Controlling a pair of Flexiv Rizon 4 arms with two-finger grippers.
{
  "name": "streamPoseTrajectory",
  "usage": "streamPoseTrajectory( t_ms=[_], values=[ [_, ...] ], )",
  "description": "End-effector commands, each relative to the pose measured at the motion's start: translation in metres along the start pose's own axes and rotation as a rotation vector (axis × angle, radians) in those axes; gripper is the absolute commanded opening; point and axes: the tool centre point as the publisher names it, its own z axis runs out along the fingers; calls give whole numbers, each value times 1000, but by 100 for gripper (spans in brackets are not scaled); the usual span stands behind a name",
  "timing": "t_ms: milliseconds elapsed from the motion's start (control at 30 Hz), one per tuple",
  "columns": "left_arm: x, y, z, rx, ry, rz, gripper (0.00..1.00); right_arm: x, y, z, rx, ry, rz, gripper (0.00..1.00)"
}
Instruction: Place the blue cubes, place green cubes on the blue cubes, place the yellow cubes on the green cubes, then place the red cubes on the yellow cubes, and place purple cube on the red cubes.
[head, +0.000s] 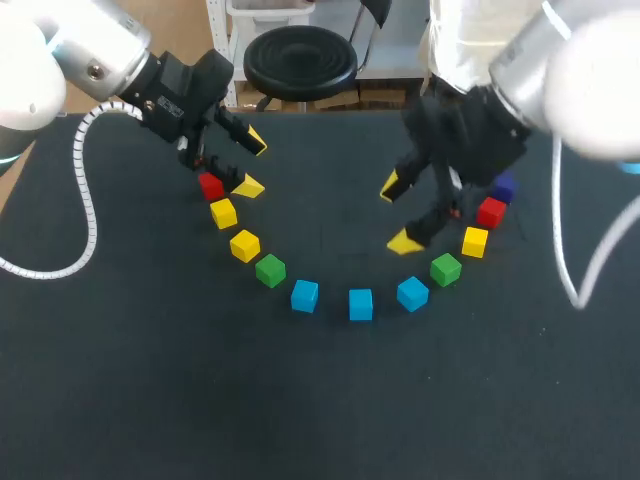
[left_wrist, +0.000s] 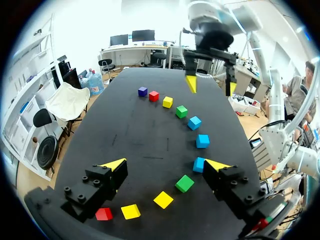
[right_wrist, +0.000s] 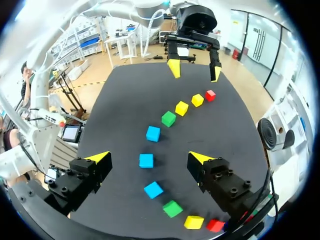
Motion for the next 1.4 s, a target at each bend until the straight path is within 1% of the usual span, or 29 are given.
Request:
streamPoseTrajectory(
  t_ms=[33, 100, 267, 400, 600, 633, 667, 733, 1233, 1333, 1400],
  values=[
    [0, 0, 0, -1, 1, 1, 100, 9, 22, 3, 115, -15, 7, 100],
    [0, 0, 0, -1, 1, 1, 100, 9, 26, 7, 72, -5, 9, 100],
    [0, 0, 0, -1, 1, 1, 100, 14, 30, 18, -70, -32, 16, 100],
    [0, 0, 0, -1, 1, 1, 100, 17, 34, 24, -115, -73, 31, 100],
    [0, 0, 0, -1, 1, 1, 100, 26, 38, 32, -160, -62, 39, 100],
    [0, 0, 0, -1, 1, 1, 100, 27, 40, 32, -169, -70, 40, 100],
    [0, 0, 0, -1, 1, 1, 100, 27, 42, 32, -175, -55, 47, 100],
    [0, 0, 0, -1, 1, 1, 100, 26, 44, 31, -177, -77, 23, 100],
    [0, 0, 0, -1, 1, 1, 100, 26, 44, 31, -177, -77, 23, 100],
    [0, 0, 0, -1, 1, 1, 100, 18, 43, 31, -159, -49, 4, 100],
    [0, 0, 0, -1, 1, 1, 100, 17, 47, 35, -155, -39, 14, 100]
  ],
)
